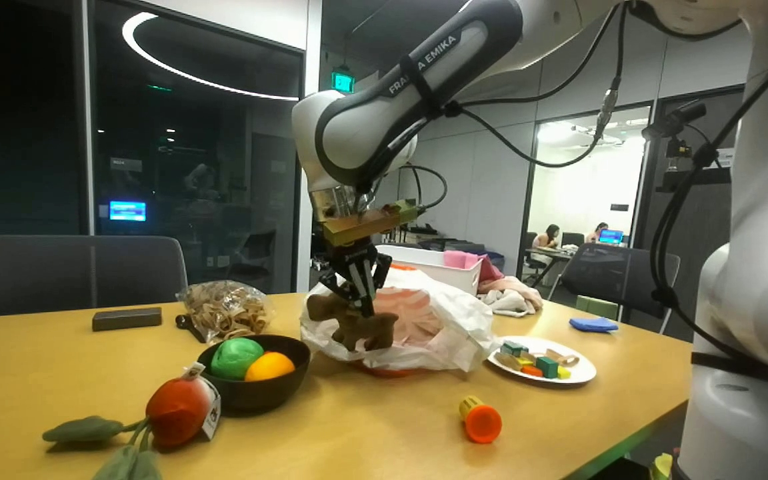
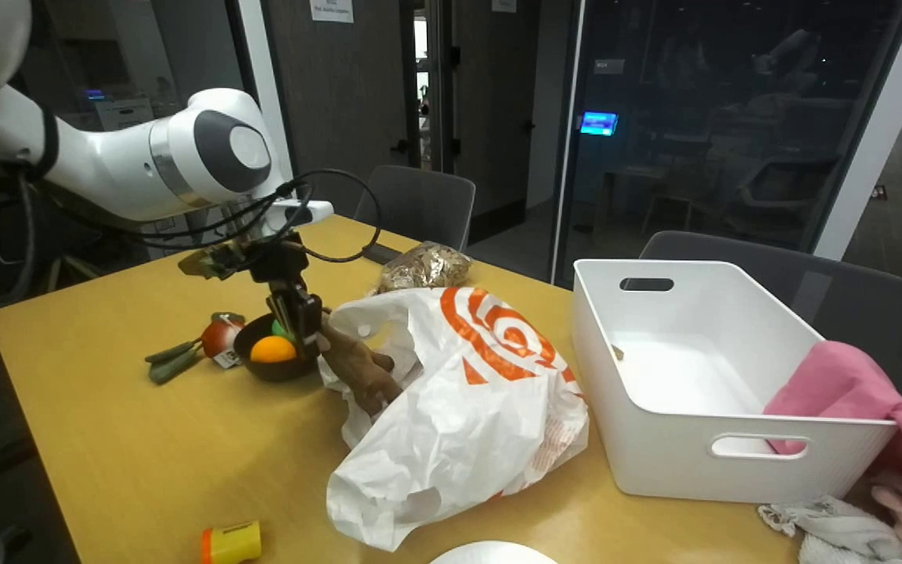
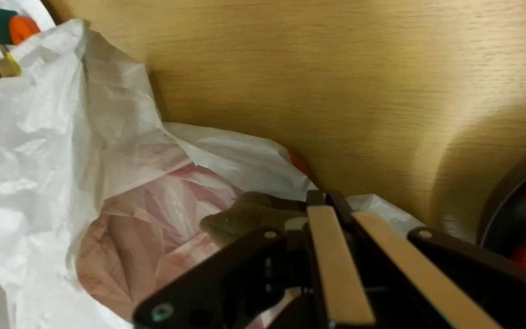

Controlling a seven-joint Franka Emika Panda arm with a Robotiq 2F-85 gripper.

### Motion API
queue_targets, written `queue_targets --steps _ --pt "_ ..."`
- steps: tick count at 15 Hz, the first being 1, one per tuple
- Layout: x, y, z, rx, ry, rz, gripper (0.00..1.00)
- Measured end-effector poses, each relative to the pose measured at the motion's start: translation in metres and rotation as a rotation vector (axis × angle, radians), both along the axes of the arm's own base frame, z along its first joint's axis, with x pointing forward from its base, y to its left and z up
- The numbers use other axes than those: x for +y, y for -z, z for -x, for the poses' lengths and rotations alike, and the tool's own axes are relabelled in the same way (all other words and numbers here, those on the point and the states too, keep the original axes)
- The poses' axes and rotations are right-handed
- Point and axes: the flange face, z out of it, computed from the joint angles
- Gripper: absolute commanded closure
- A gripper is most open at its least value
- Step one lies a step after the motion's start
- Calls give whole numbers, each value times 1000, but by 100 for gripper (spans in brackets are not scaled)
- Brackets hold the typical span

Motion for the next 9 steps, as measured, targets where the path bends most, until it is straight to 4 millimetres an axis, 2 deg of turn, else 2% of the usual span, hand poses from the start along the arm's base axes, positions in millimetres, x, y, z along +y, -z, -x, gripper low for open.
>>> queue_targets --steps 4,9 --pt "-1 -4 8 13 86 67 95" --pt "-18 7 6 52 149 164 95"
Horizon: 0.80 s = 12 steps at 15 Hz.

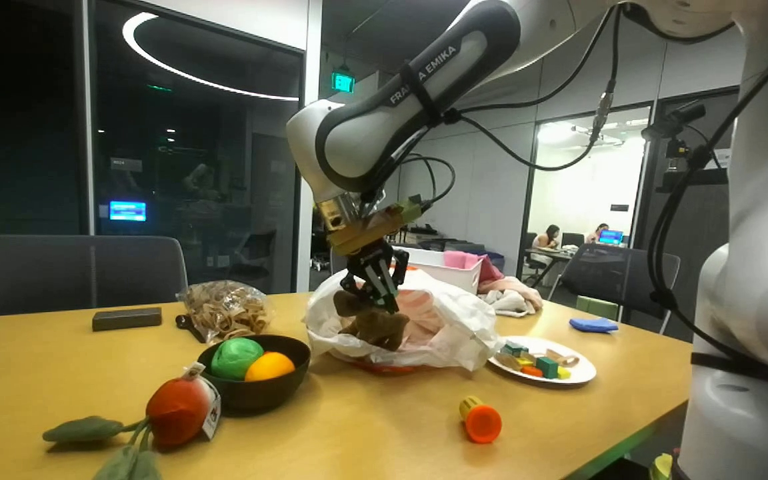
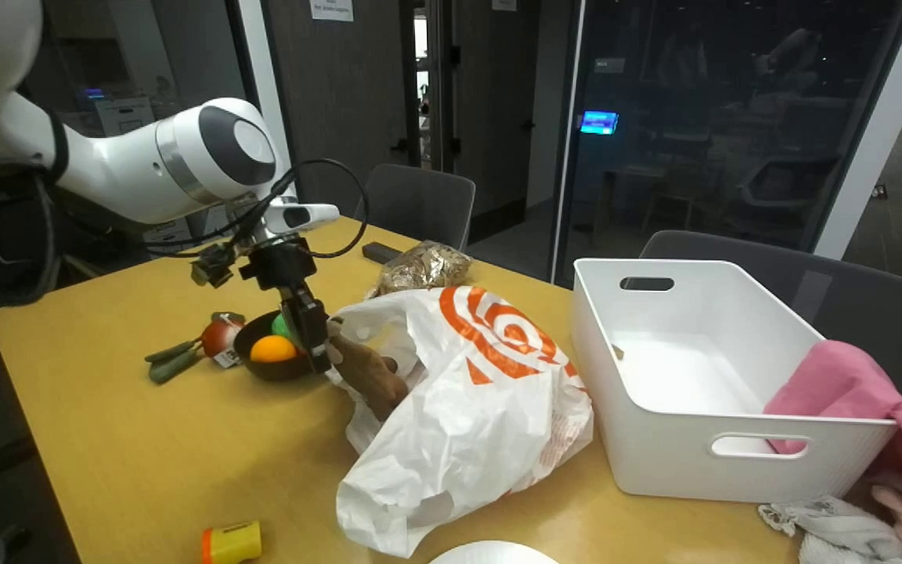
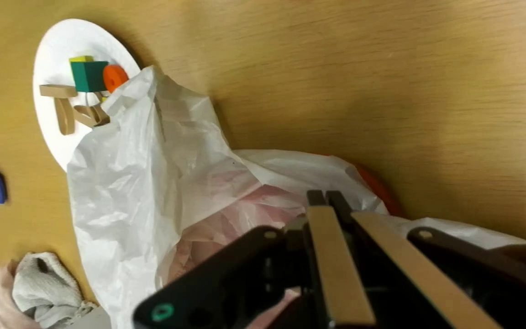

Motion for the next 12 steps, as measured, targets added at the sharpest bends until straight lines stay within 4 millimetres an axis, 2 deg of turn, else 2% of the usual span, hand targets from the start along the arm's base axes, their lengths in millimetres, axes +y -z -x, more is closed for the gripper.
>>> queue_targets --steps 3,6,12 --pt "-13 8 -8 12 37 61 95" --pt "-23 6 -16 -14 84 129 97" --pt "-21 -9 -20 -87 185 236 96"
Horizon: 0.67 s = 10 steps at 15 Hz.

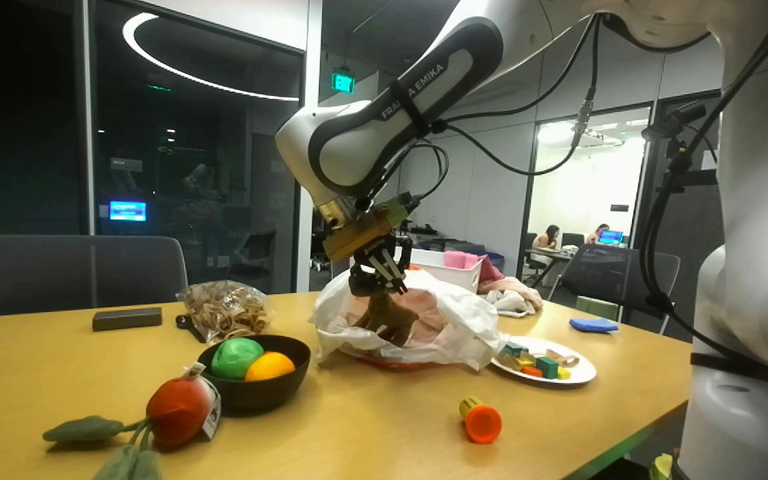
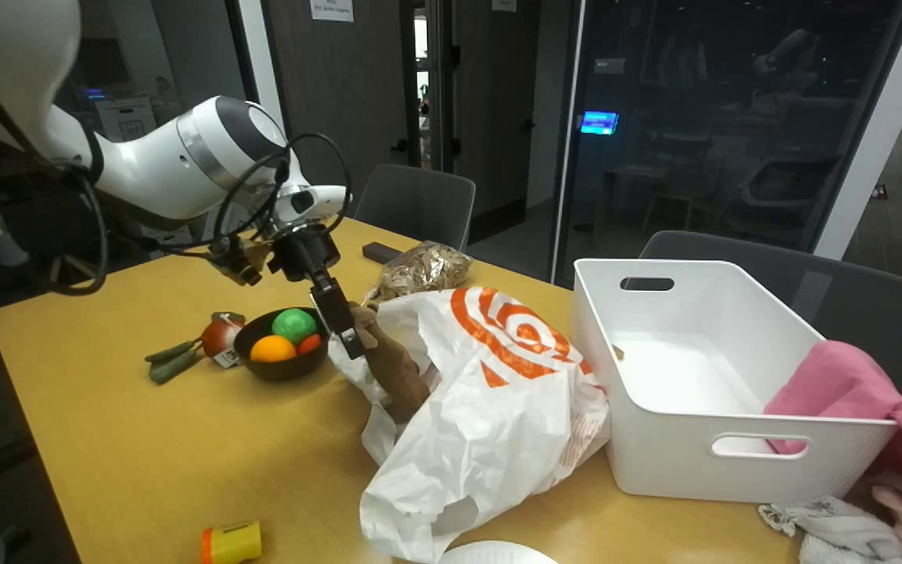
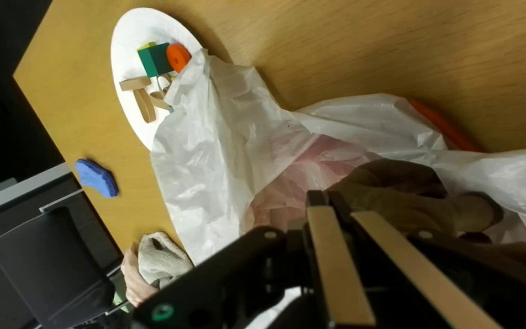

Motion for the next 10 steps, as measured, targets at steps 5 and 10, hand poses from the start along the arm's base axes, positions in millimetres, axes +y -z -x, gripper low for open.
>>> queue_targets --steps 5,10 --pt "-14 21 -3 50 41 21 97" --pt "-37 34 -14 93 88 95 97"
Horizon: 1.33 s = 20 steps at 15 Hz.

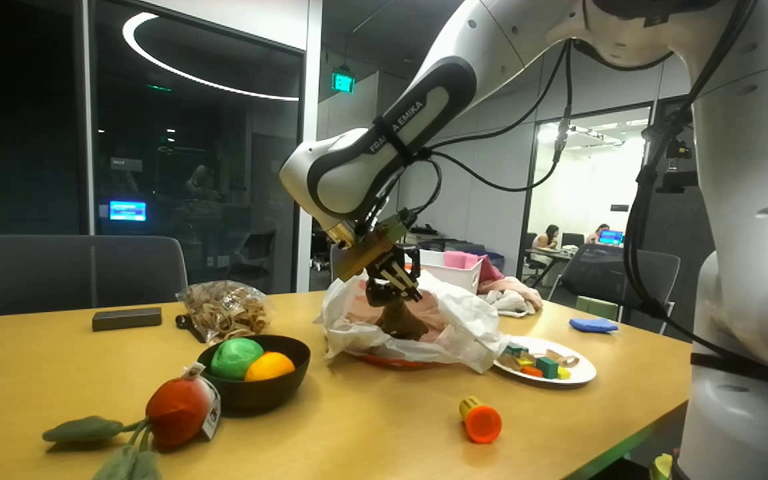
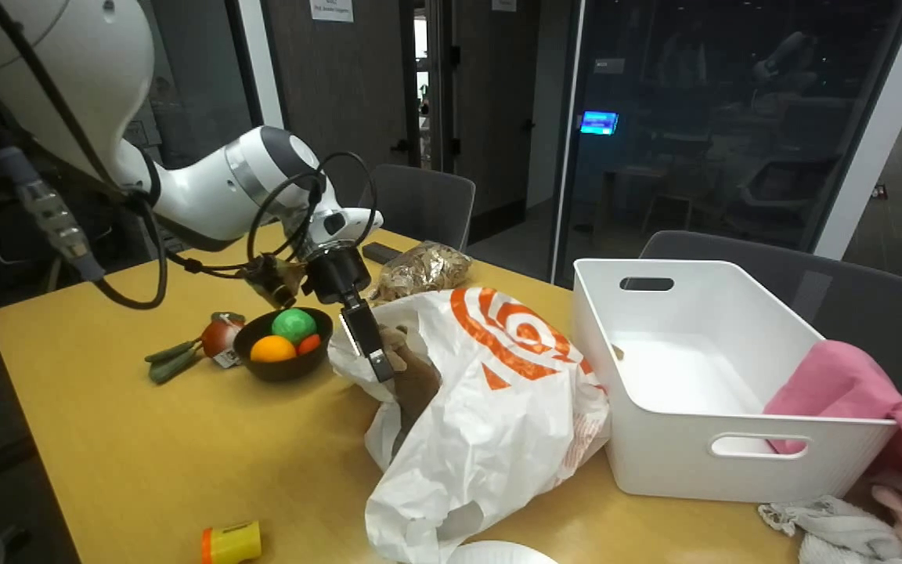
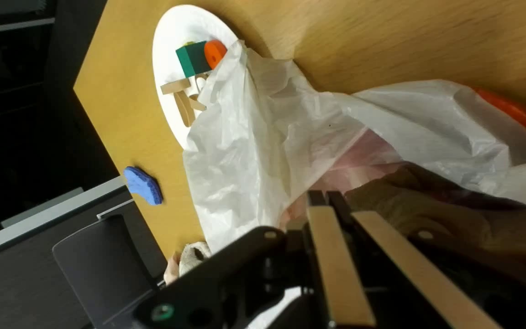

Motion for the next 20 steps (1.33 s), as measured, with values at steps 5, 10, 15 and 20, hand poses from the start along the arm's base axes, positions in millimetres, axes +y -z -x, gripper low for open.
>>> queue_targets --steps 5,10,15,20 --pt "-21 7 -14 -4 2 39 97" --pt "-46 24 -28 -56 6 3 68" --pt "-60 39 -39 -116 -5 -45 32" --pt "-43 25 -42 -250 -34 -166 0"
